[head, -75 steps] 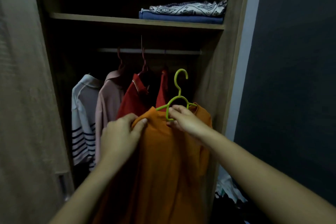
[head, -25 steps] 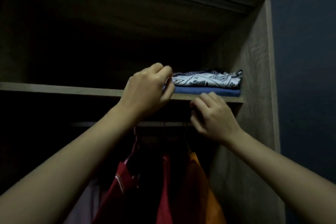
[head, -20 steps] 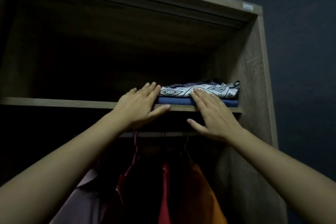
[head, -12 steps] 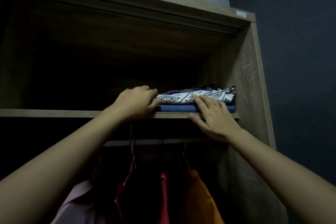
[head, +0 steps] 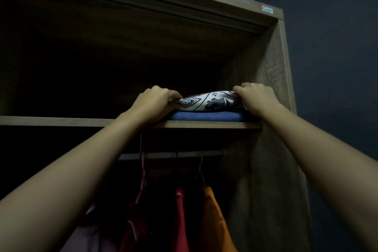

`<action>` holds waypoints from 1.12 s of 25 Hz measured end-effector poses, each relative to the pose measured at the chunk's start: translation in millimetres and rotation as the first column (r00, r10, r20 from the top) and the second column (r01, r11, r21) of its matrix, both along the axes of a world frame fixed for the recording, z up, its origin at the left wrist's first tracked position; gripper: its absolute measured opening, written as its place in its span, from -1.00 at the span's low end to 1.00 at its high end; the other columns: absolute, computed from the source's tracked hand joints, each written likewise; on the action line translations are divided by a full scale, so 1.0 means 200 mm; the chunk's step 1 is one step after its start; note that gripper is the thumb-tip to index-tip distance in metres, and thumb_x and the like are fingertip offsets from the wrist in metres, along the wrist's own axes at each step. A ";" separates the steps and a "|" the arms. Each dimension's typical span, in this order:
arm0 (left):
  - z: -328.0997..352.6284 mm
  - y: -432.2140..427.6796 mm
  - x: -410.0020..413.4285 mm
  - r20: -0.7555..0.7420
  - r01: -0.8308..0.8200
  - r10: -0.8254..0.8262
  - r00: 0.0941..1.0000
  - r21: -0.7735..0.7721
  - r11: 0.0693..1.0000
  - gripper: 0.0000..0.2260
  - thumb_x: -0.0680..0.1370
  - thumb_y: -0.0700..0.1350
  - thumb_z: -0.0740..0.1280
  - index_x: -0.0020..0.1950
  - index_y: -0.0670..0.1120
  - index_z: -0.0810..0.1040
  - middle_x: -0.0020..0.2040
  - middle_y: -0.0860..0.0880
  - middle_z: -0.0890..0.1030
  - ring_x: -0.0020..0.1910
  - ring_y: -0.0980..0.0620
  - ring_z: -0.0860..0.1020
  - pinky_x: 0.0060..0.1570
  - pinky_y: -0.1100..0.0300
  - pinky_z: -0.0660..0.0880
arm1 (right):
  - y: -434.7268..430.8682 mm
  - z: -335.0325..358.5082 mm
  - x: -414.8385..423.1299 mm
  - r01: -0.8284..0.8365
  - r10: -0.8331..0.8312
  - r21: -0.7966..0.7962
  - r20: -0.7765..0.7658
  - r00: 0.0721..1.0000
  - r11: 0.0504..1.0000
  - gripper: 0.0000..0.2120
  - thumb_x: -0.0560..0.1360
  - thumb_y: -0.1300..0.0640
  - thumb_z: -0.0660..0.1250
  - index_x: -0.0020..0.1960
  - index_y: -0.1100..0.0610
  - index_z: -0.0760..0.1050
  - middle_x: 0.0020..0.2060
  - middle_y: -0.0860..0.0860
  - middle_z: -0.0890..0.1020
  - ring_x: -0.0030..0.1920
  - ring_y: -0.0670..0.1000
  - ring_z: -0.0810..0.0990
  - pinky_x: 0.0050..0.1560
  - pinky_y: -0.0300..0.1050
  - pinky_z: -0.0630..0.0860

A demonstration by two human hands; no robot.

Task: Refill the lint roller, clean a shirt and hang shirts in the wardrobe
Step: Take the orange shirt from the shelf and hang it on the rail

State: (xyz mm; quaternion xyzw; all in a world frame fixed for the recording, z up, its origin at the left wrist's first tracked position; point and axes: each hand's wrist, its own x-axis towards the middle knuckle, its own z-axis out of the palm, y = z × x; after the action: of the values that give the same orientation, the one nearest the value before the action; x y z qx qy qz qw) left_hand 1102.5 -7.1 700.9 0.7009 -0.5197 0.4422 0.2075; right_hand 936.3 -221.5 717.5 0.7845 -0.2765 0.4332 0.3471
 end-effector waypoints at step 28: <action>-1.39 -0.32 -0.24 -0.910 -0.097 -0.307 0.277 -0.344 0.934 -0.66 0.64 -0.05 0.04 0.33 -0.16 0.37 0.11 -0.24 0.56 0.07 -0.23 0.55 0.11 -0.06 0.49 | 0.23 -1.42 0.28 -0.435 0.189 0.861 0.396 0.899 0.265 -0.72 0.62 0.07 0.02 0.02 0.22 0.43 -0.01 0.21 0.57 0.03 0.23 0.55 -0.09 -0.09 0.39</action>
State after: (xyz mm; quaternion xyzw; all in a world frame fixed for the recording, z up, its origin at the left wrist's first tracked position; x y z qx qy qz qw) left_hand 1054.9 -71.5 422.5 0.7416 -0.2543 0.0006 0.6208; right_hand 992.9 -174.9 433.3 0.8252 -0.3482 0.3358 -0.2916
